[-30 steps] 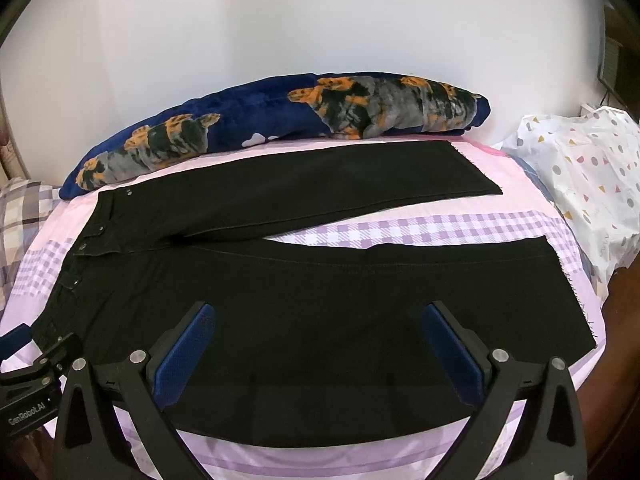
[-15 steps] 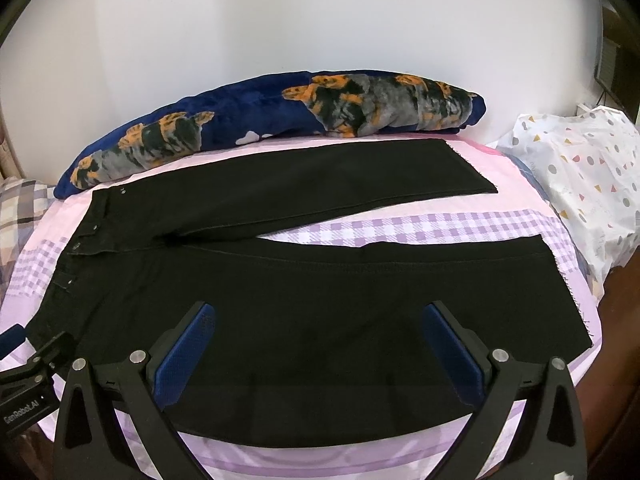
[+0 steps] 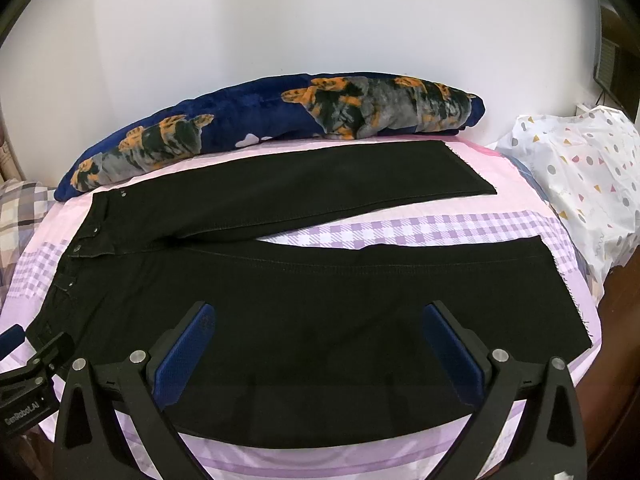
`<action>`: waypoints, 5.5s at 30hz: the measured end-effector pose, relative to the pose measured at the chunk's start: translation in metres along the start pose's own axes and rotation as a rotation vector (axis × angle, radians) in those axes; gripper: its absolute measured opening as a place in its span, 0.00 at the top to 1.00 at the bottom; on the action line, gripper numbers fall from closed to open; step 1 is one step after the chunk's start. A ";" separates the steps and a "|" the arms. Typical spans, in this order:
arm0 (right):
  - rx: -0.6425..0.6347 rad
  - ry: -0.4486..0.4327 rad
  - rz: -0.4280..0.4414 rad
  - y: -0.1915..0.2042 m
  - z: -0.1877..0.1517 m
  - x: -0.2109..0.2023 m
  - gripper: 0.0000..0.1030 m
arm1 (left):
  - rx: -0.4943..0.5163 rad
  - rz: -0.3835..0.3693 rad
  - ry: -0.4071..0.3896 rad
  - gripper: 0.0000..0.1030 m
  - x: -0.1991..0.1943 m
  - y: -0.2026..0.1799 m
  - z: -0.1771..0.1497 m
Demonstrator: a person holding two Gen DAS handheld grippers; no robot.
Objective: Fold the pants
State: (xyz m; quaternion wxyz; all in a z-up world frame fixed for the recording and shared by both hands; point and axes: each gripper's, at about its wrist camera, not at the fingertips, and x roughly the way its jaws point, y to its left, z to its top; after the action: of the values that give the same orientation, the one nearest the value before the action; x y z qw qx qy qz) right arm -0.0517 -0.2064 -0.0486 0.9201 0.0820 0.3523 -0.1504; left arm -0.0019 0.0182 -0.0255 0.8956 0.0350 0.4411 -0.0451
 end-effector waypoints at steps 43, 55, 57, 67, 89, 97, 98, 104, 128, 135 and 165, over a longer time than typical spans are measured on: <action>0.007 0.085 -0.013 -0.001 -0.006 0.013 0.00 | 0.009 -0.001 0.025 0.06 0.006 -0.005 -0.012; 0.001 0.094 -0.026 0.001 -0.010 0.022 0.00 | -0.004 -0.003 0.050 0.06 0.016 0.001 -0.011; -0.004 0.093 -0.026 0.000 -0.012 0.023 0.00 | -0.009 -0.003 0.057 0.06 0.019 0.003 -0.010; -0.043 0.056 -0.002 0.006 -0.009 0.024 0.00 | -0.064 0.014 0.075 0.06 0.041 0.034 0.004; 0.101 0.111 0.302 0.023 0.070 0.092 0.00 | -0.342 -0.359 0.099 0.54 0.159 0.195 0.169; 0.180 0.171 0.315 0.026 0.080 0.135 0.00 | -0.505 -0.514 0.254 0.65 0.240 0.221 0.185; 0.175 0.175 0.310 0.028 0.080 0.139 0.00 | -0.501 -0.514 0.264 0.65 0.247 0.221 0.185; 0.167 0.181 0.323 0.037 0.088 0.160 0.00 | -0.486 -0.541 0.274 0.67 0.266 0.223 0.190; -0.029 0.214 0.408 0.084 0.122 0.219 0.00 | -0.462 -0.616 0.206 0.90 0.312 0.211 0.230; -0.355 0.241 0.524 0.095 0.171 0.234 0.00 | -0.340 -0.660 0.005 0.92 0.242 0.200 0.232; -0.744 0.355 0.531 0.063 0.238 0.281 0.88 | -0.231 -0.618 -0.153 0.92 0.167 0.195 0.206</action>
State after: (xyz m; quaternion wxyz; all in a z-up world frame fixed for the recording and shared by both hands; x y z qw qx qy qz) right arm 0.3165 -0.2697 -0.0595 0.8192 -0.1409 0.5007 0.2416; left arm 0.2838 0.1823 -0.0280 0.8682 -0.2055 0.3647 -0.2666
